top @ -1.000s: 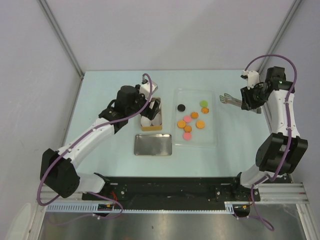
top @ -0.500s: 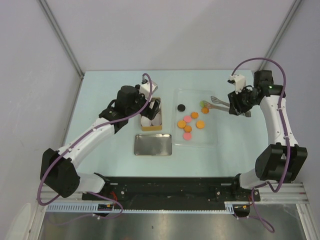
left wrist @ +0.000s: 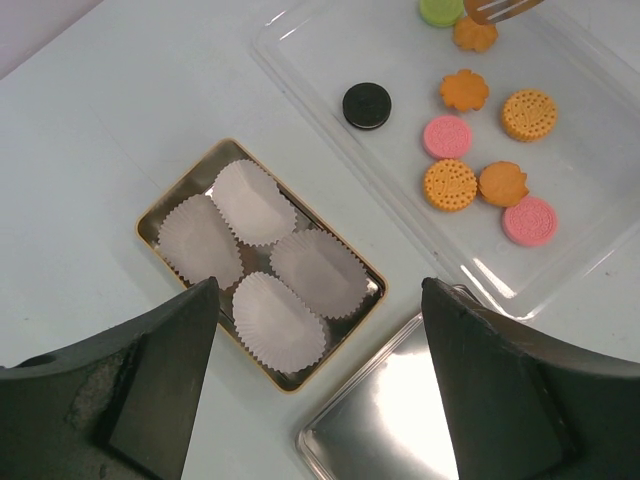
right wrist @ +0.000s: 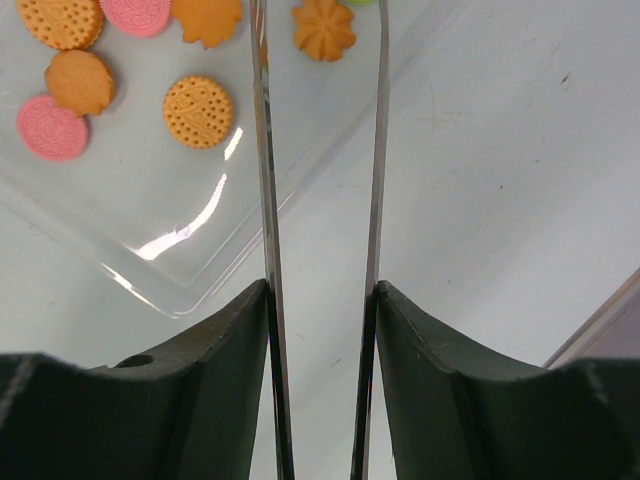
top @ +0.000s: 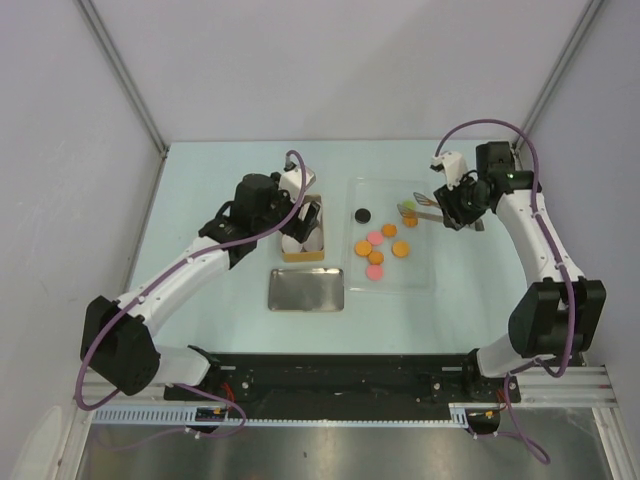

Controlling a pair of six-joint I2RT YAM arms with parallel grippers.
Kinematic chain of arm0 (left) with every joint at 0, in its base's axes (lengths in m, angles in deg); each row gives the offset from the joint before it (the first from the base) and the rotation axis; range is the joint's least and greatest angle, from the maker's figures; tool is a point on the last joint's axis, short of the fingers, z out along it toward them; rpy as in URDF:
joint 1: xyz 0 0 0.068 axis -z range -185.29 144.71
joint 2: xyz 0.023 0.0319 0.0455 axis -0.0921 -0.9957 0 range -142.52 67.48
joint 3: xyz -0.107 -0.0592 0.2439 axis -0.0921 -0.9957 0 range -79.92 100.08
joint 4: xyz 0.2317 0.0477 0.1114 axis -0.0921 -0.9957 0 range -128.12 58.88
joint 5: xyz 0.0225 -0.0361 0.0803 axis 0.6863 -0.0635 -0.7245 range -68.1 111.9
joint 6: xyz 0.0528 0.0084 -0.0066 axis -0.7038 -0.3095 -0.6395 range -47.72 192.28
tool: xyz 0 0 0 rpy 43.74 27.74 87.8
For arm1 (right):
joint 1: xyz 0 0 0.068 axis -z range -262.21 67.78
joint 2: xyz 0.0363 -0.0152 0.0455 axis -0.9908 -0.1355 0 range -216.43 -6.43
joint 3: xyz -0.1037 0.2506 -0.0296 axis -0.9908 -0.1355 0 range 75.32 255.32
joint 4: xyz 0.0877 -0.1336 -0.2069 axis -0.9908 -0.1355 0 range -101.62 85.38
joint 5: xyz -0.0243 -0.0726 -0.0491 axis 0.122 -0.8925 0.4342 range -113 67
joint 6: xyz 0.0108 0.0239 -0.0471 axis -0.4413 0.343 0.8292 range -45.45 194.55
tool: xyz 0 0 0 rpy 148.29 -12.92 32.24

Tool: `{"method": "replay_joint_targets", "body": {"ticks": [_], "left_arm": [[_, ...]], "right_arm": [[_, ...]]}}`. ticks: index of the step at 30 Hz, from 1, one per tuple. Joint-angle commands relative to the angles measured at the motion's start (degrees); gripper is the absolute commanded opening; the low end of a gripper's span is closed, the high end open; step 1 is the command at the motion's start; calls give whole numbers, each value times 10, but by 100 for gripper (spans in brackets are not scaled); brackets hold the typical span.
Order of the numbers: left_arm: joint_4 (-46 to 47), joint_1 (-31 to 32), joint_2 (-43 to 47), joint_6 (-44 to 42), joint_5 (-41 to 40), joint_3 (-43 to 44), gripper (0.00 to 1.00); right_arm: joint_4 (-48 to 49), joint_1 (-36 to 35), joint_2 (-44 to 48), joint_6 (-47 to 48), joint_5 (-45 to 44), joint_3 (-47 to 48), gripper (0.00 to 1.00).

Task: Pack the cookies

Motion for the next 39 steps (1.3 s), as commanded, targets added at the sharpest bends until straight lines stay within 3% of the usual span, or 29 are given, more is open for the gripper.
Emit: {"method": "replay_joint_targets", "body": {"ticks": [1,39], "left_arm": [[16,-4,5,-13,-3,1,87],[14,-5,6,-18,-7,-1,87]], "right_arm": [[50,-12,-31,-11,-37,2,50],[110,9,-126,-28,-20,3,46]]}}
